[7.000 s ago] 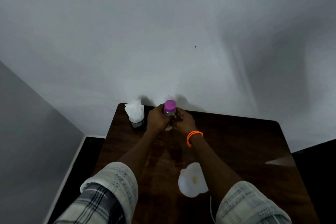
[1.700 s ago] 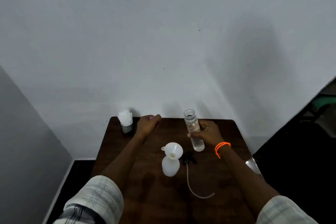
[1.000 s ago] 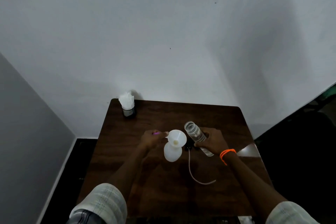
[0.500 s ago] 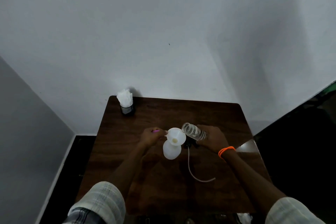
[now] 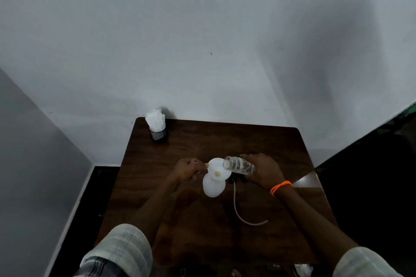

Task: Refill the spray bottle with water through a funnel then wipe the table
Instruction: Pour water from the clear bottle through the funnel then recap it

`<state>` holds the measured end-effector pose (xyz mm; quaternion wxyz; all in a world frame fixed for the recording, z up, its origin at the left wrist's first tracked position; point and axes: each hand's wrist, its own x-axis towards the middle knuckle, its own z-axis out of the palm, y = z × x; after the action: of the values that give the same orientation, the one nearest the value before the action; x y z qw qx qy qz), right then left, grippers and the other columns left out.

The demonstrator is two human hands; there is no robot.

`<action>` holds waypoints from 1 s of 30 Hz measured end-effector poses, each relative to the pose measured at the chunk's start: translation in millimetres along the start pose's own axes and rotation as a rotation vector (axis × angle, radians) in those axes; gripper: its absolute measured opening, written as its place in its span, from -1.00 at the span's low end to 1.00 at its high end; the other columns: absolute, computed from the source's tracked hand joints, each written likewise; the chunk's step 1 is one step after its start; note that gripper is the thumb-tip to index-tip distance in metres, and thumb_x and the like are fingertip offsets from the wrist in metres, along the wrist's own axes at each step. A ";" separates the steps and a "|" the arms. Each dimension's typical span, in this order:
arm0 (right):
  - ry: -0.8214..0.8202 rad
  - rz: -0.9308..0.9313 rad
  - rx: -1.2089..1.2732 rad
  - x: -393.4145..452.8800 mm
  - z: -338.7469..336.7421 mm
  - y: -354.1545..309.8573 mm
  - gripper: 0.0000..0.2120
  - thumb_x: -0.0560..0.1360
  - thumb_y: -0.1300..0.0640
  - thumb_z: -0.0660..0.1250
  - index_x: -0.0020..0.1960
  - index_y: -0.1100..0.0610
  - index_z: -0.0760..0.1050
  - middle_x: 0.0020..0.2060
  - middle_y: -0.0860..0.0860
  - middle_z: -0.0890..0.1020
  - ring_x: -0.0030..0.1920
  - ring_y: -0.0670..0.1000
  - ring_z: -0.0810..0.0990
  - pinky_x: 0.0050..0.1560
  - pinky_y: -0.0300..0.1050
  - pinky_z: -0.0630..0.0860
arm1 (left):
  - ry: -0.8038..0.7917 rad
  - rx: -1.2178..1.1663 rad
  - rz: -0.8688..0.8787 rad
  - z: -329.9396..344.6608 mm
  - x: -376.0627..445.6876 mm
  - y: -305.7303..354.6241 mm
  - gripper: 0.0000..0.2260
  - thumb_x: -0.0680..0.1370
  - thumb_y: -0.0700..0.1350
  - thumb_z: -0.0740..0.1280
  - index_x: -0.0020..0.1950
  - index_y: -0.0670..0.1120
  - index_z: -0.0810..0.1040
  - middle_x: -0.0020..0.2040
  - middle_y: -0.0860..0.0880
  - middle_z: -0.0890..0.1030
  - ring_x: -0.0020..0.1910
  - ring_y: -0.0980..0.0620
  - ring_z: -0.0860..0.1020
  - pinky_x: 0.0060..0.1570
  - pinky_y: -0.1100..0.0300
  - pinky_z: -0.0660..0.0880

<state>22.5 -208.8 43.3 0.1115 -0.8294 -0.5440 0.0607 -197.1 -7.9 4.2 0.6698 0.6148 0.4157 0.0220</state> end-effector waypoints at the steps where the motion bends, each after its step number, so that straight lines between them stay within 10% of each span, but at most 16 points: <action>1: 0.003 -0.017 -0.017 0.7 0.0 -0.1 -0.44 0.37 -0.15 0.49 0.35 -0.06 0.57 0.12 -0.07 0.70 0.05 0.06 0.65 0.00 -0.03 0.58 | -0.006 -0.003 0.005 -0.2 -1.2 -0.1 -0.80 0.45 0.00 0.55 -0.12 -0.12 0.70 -0.30 -0.07 0.57 -0.40 0.05 0.49 -0.41 0.24 0.45; 30: -0.051 -0.042 -0.210 4.3 -14.1 -2.3 -0.42 0.37 -0.16 0.49 0.35 -0.03 0.56 0.14 -0.05 0.68 0.05 0.08 0.63 -0.04 -0.05 0.52 | 0.051 -0.008 0.013 -3.3 -4.3 -6.7 -0.94 0.49 -0.11 0.50 -0.12 -0.10 0.72 -0.33 -0.07 0.60 -0.48 0.09 0.48 -0.46 0.25 0.41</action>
<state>25.3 -205.7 57.7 0.0112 -0.8232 -0.5672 0.0219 -205.0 -9.2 1.1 0.6613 0.6141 0.4287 0.0439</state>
